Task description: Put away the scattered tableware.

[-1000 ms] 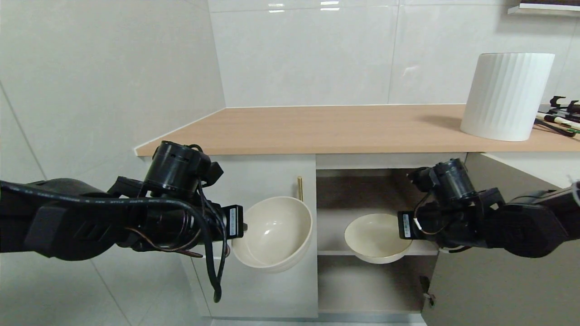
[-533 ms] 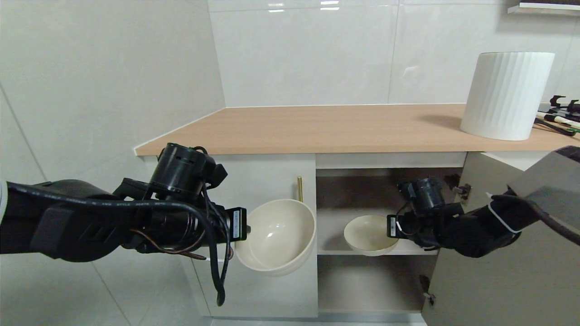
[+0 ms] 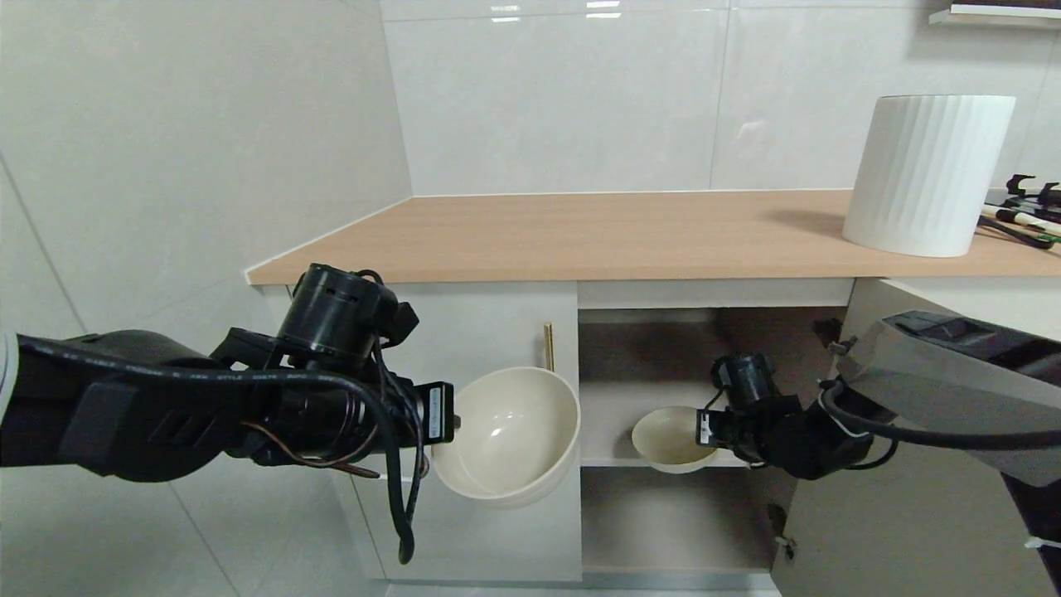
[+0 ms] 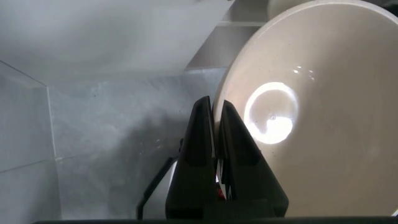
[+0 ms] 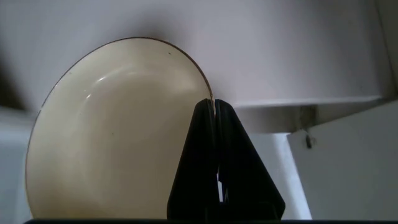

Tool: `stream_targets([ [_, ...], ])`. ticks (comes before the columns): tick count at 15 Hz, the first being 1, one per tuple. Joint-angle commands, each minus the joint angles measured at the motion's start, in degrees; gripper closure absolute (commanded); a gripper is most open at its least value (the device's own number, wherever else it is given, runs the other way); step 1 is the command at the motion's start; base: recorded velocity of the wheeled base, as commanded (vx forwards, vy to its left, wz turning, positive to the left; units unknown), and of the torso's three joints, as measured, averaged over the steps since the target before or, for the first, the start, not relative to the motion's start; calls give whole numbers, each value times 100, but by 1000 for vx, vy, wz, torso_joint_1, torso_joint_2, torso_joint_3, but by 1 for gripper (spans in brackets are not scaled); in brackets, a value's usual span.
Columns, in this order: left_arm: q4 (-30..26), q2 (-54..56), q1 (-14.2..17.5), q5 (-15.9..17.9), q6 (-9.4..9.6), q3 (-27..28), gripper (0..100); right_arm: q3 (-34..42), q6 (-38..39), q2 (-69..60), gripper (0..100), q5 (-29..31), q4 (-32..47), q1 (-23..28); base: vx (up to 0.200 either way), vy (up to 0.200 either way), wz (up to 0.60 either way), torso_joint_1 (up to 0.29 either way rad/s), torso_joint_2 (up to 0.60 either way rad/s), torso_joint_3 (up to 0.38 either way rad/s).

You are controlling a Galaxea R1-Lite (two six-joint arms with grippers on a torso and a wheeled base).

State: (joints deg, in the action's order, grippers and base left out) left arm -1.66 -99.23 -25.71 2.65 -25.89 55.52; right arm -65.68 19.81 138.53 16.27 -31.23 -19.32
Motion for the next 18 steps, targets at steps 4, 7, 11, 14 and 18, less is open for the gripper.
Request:
stream_targets([
  [4,-1,-8,-48,-1,-3,-6,100,-665,-3,789,100,324,38,183,0,0,0,0,0,0],
  [7,-1,-17,-75,-1,-3,-14,100,-1078,-3,1070,100,754,47,262,0,0,0,0,0,0],
  [11,-1,-61,-101,-10,-3,-14,100,-1570,14,1229,100,754,293,377,0,0,0,0,0,0],
  [14,-1,-61,-101,-10,-3,-14,100,-1913,58,1360,100,754,390,429,0,0,0,0,0,0],
  [18,-1,-52,-110,-10,-3,-14,100,-2361,164,1527,100,763,601,456,0,0,0,0,0,0],
])
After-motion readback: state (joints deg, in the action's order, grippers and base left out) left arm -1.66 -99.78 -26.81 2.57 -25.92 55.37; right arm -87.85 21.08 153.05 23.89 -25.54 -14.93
